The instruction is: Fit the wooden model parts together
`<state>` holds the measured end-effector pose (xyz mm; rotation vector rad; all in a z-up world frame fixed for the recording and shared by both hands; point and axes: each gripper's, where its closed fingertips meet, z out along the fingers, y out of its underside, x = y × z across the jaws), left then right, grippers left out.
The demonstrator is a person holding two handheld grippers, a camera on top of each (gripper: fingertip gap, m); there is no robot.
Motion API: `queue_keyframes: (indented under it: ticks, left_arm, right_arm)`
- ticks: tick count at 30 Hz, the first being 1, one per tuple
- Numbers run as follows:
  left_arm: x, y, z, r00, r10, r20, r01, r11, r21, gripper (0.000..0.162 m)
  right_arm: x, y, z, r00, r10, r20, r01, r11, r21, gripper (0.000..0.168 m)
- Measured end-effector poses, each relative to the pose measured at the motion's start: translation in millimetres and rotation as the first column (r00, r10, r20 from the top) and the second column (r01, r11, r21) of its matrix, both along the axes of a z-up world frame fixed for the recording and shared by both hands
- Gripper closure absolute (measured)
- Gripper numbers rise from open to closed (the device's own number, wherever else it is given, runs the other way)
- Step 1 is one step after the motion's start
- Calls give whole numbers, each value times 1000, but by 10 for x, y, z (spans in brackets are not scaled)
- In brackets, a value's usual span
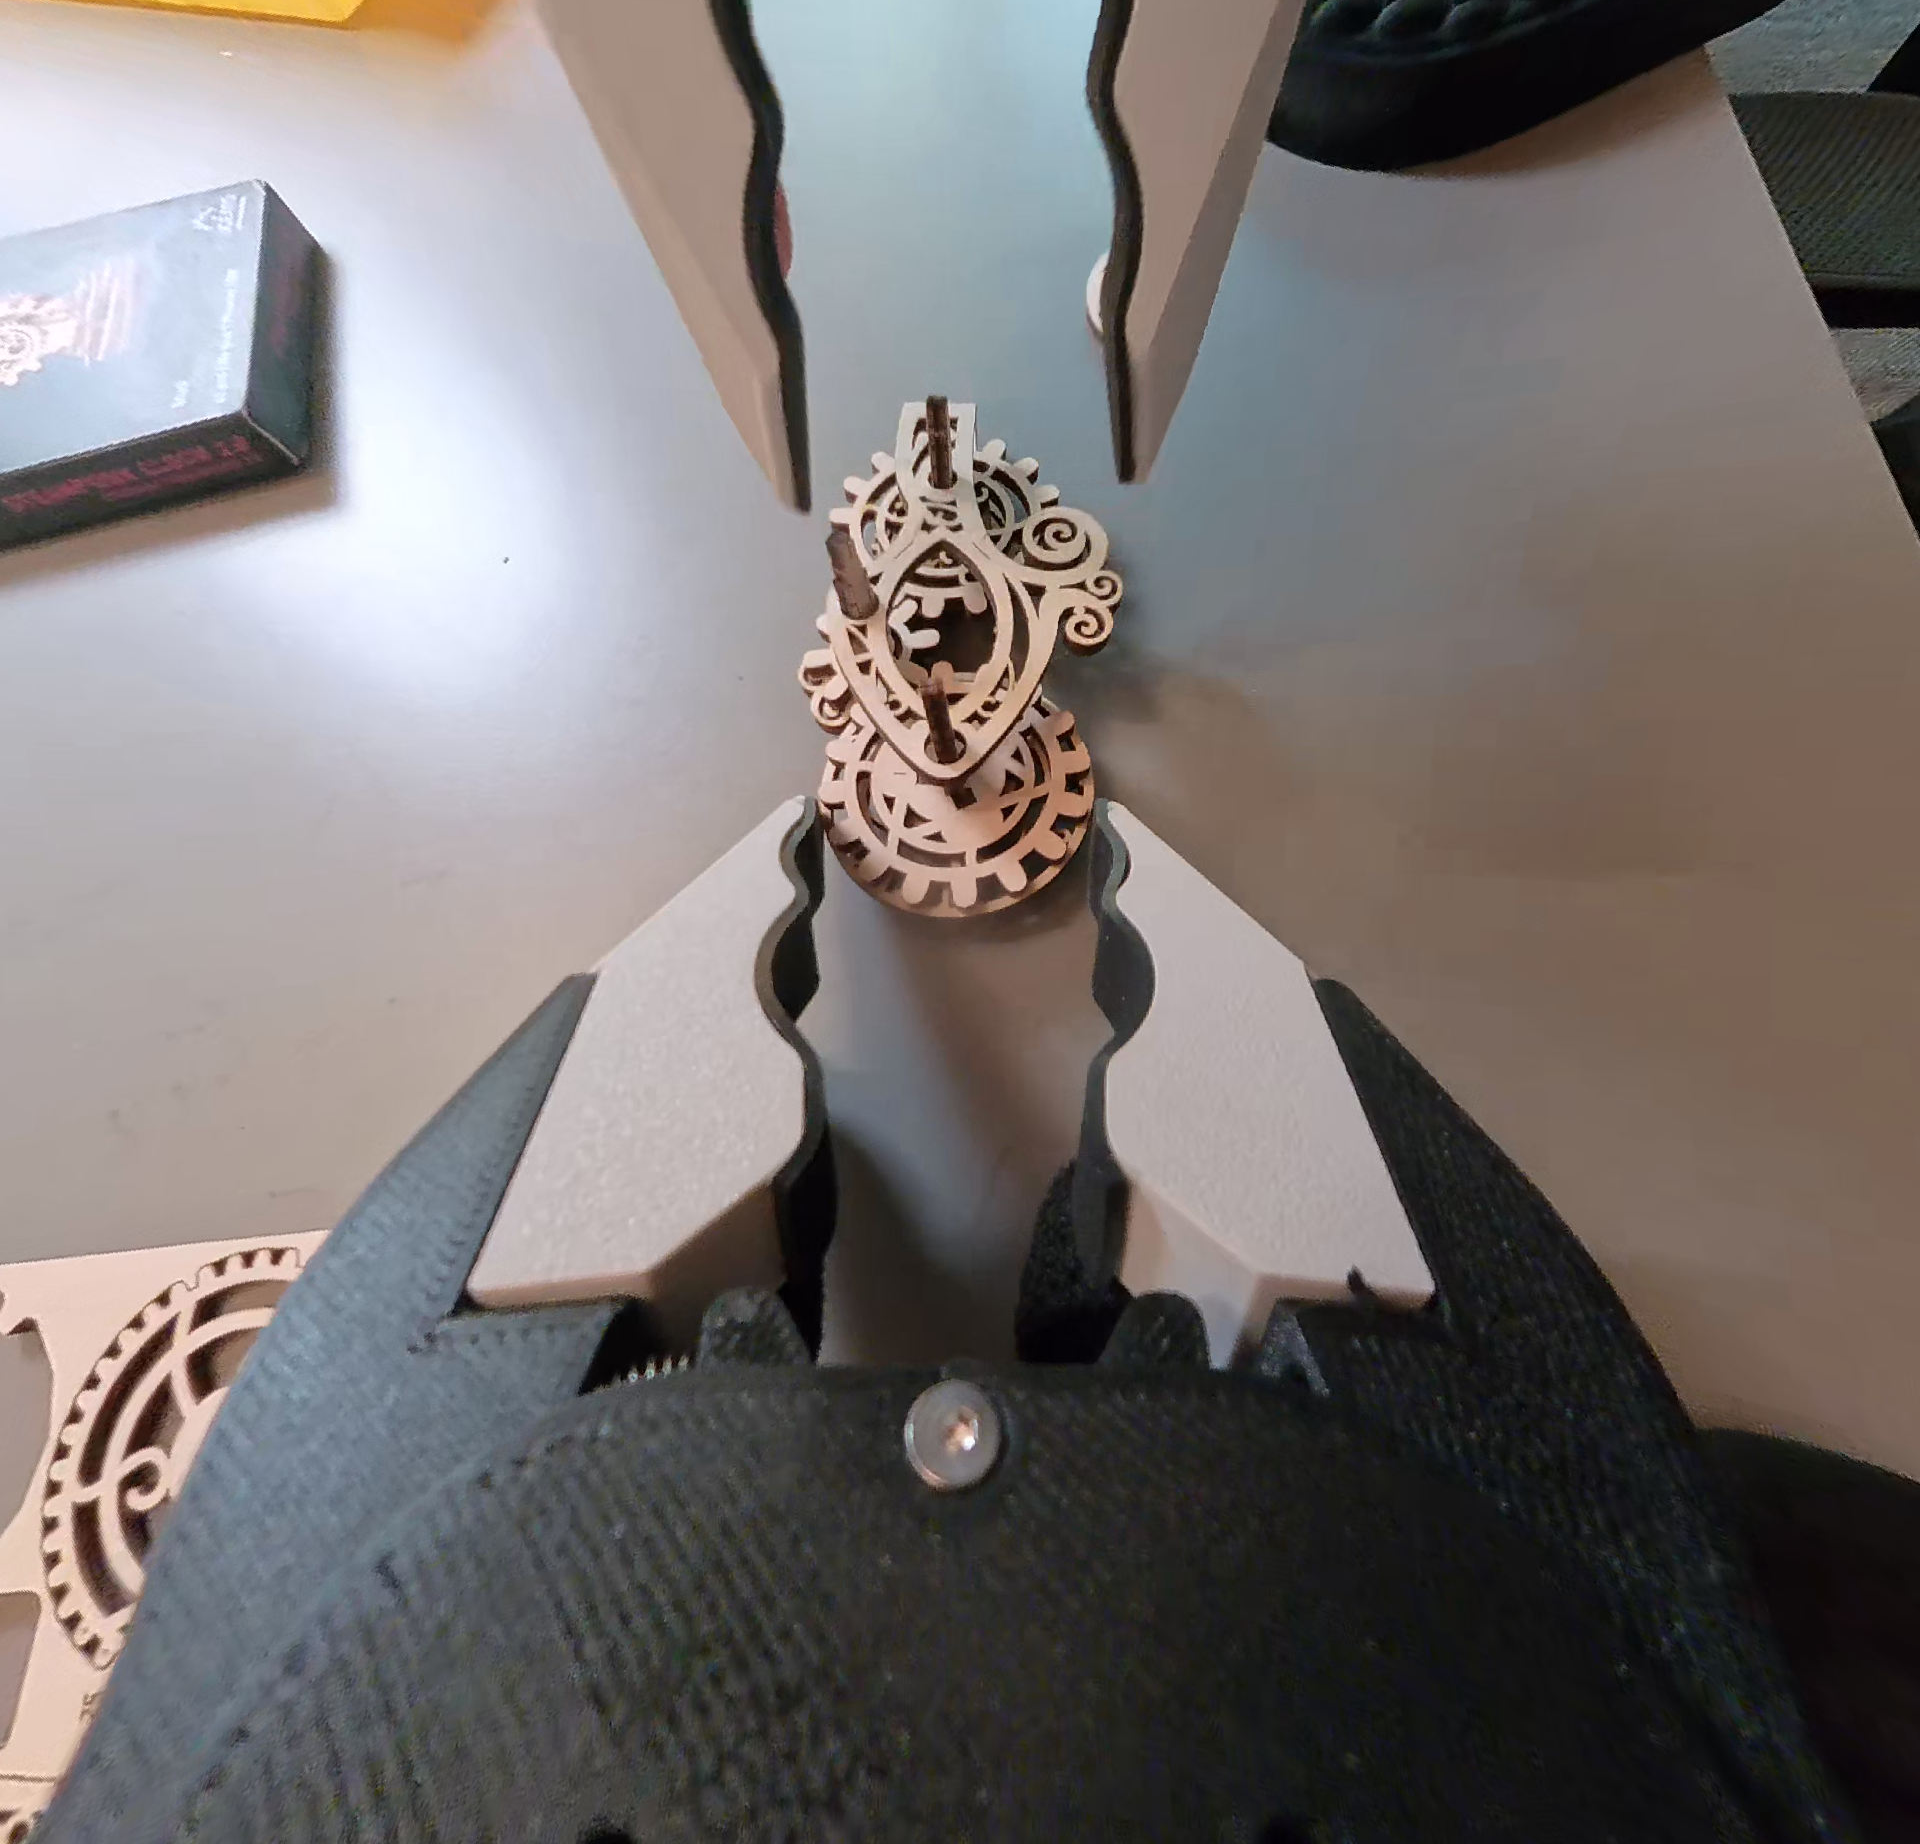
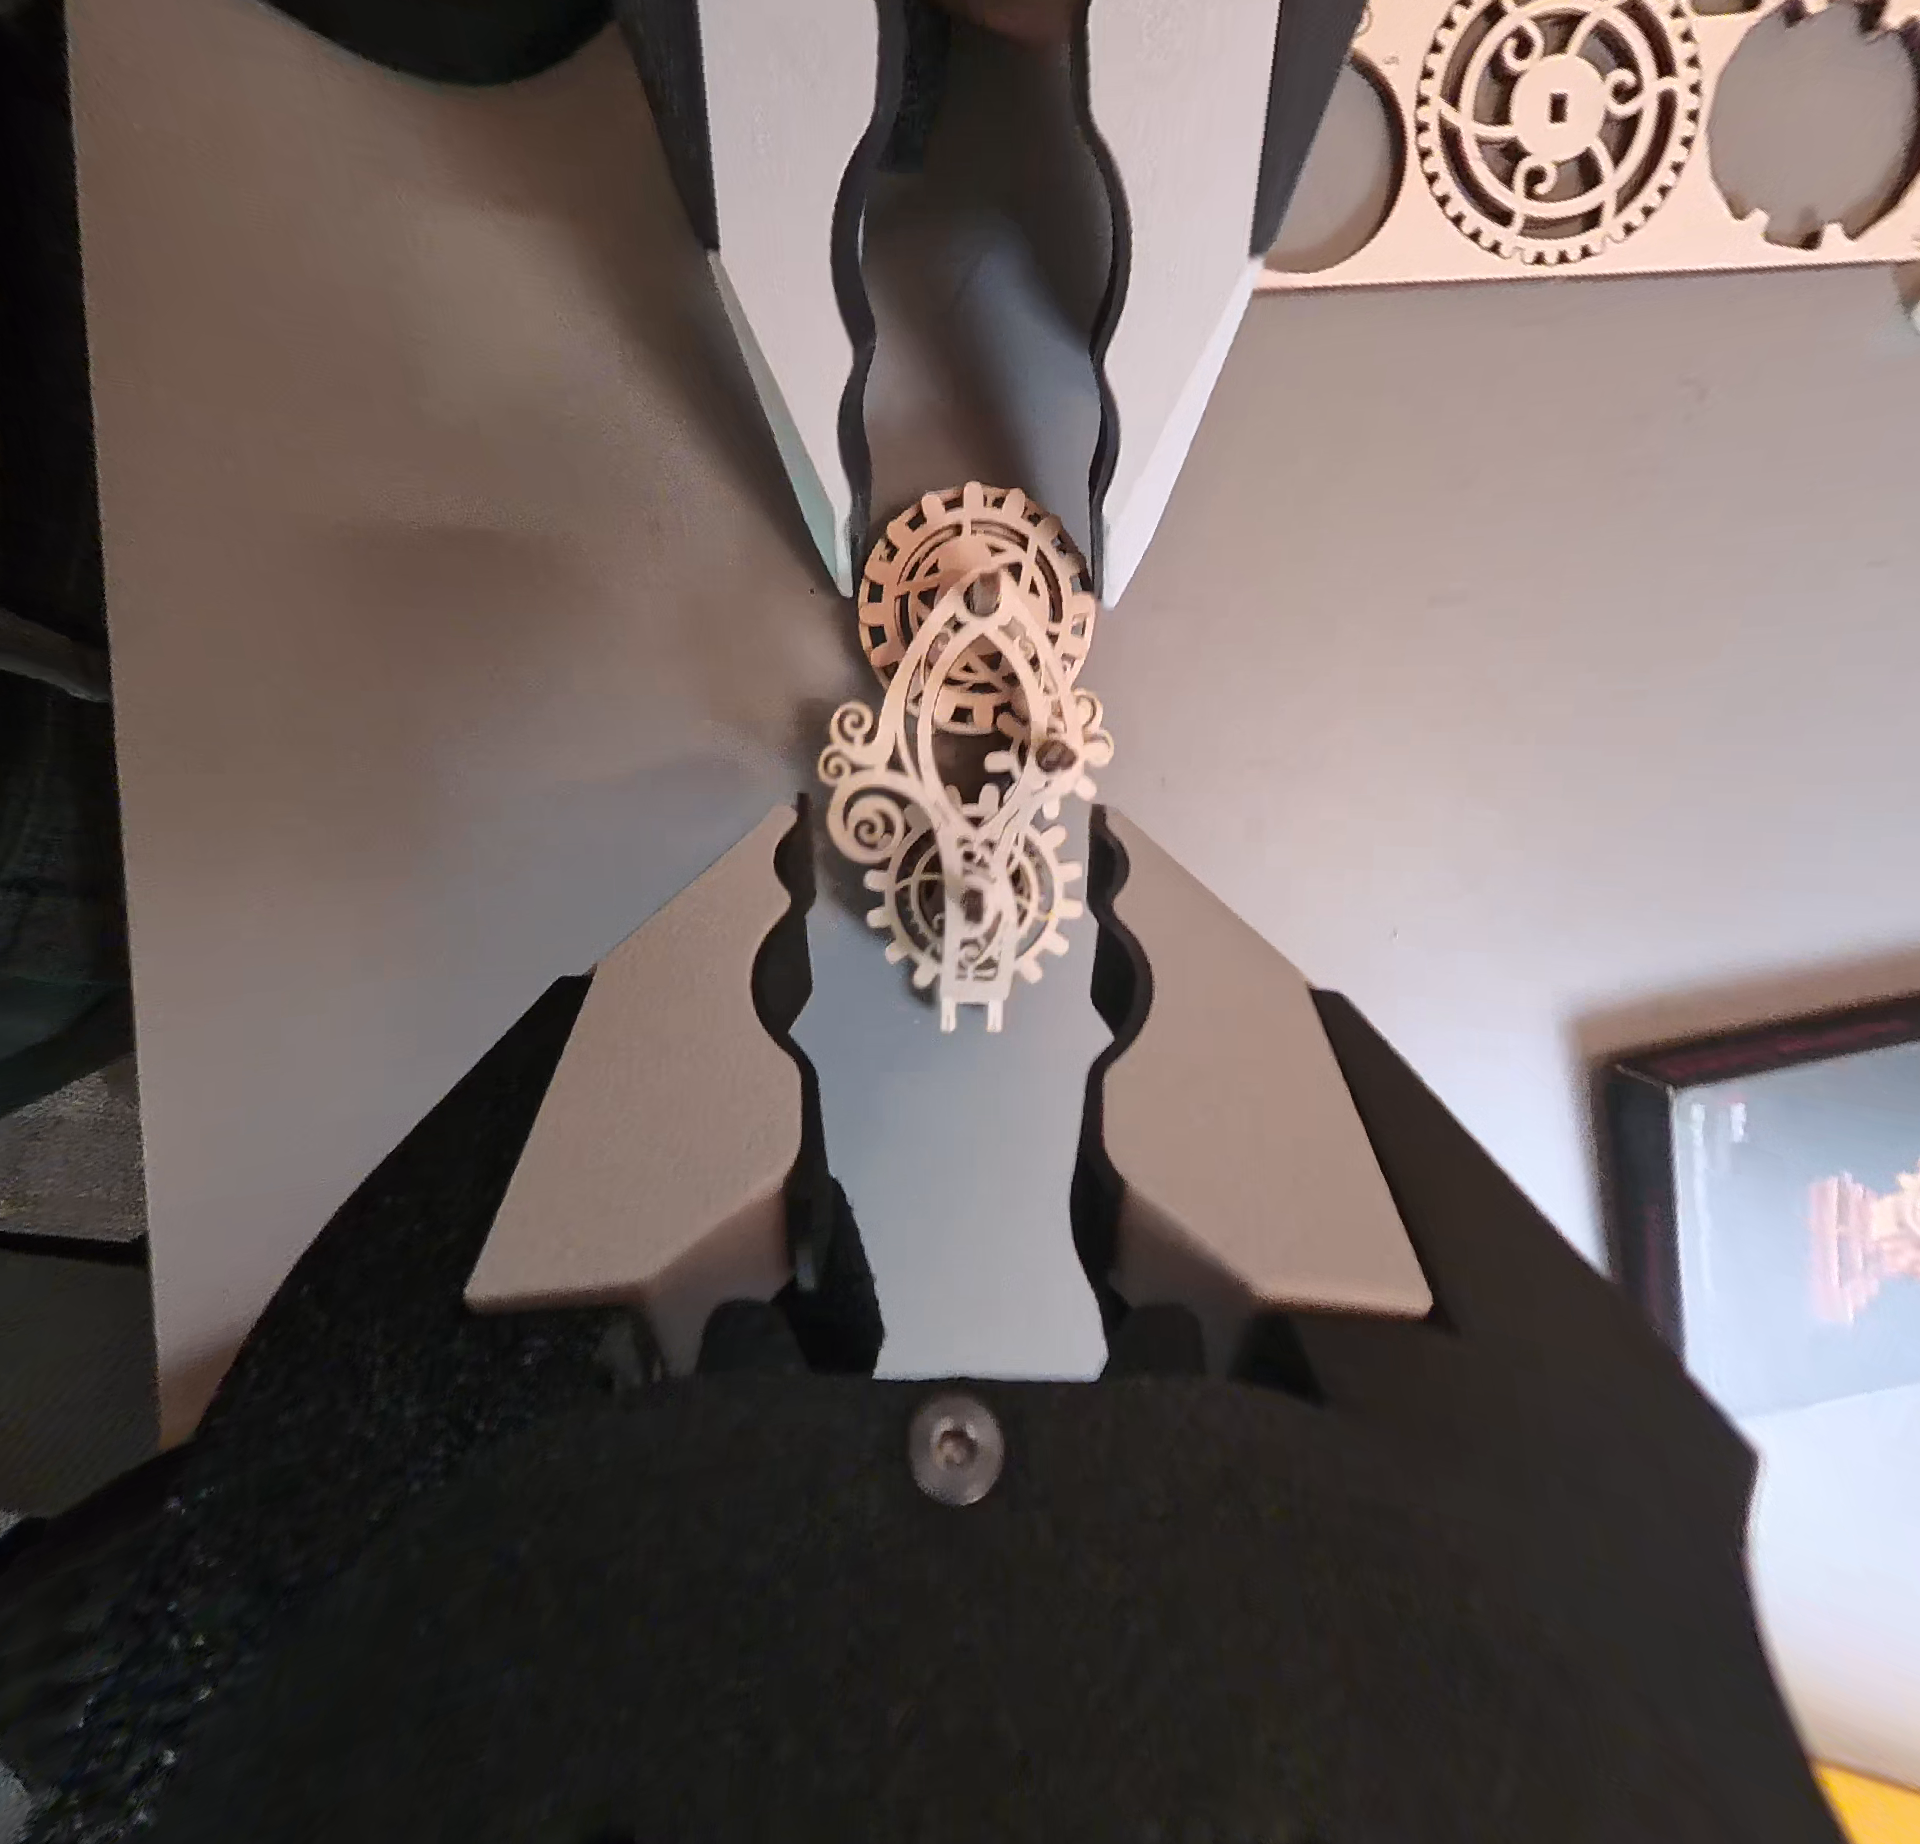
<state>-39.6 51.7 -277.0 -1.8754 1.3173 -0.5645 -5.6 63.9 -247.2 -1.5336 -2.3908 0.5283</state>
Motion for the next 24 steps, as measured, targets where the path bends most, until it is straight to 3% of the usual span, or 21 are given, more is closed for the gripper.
queue_keyframes:
  ticks: [11, 17, 19, 21, 24]
  left_arm:
    - [-239, 163, 38, 996, 86, 11, -86, 996, 22, 115]
    - [-206, 186, 83, 996, 77, 42, -78, 996, 35, 106]
    - [-166, 173, 41, 998, 56, 18, -57, 998, 25, 104]
    - [-145, 165, -12, 999, 42, -20, -42, 999, 22, 103]
    - [-145, 147, -31, 999, 30, -35, -29, 999, 26, 109]
  right_arm:
    - [249, 203, -165, 989, -103, -102, 112, 989, 93, 118]
    - [180, 167, -337, 975, -142, -173, 151, 988, 41, 114]
    - [121, 173, -355, 970, -159, -186, 165, 986, 14, 125]
    - [89, 170, -359, 970, -162, -180, 160, 987, -25, 125]
    - [87, 131, -332, 968, -216, -129, 191, 965, -182, 125]
